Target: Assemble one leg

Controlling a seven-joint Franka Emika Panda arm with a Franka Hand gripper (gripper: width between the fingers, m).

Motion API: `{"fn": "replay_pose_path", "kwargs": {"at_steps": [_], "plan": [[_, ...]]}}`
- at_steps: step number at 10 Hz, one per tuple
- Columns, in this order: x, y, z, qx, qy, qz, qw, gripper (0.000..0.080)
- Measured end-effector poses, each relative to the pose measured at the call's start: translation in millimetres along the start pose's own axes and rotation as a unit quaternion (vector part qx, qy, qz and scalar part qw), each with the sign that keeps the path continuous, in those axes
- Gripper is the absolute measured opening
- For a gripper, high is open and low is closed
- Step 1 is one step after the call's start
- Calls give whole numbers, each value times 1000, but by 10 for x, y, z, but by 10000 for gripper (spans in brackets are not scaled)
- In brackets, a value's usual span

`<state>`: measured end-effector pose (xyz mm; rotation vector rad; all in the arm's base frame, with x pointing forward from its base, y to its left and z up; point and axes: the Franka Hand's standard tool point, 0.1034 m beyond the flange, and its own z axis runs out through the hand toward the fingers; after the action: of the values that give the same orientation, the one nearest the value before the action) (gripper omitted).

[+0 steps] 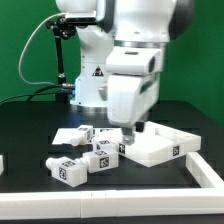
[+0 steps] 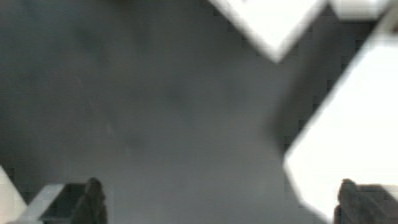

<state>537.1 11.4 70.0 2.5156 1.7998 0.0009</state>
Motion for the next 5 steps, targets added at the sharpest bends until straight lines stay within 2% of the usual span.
{"fn": "replay_pose_path", "kwargs": {"at_steps": [1,2,3,4,5], "plan": [[-302,76,-17,7,-10,-12,1000,650],[-389,156,-67,14,-16,10,1000,650],[-362,277,-186,17,-21,26,999,650],[-342,441,-284,12,-18,42,999,650],[-369,590,-300,15,-20,63,998,650]]}}
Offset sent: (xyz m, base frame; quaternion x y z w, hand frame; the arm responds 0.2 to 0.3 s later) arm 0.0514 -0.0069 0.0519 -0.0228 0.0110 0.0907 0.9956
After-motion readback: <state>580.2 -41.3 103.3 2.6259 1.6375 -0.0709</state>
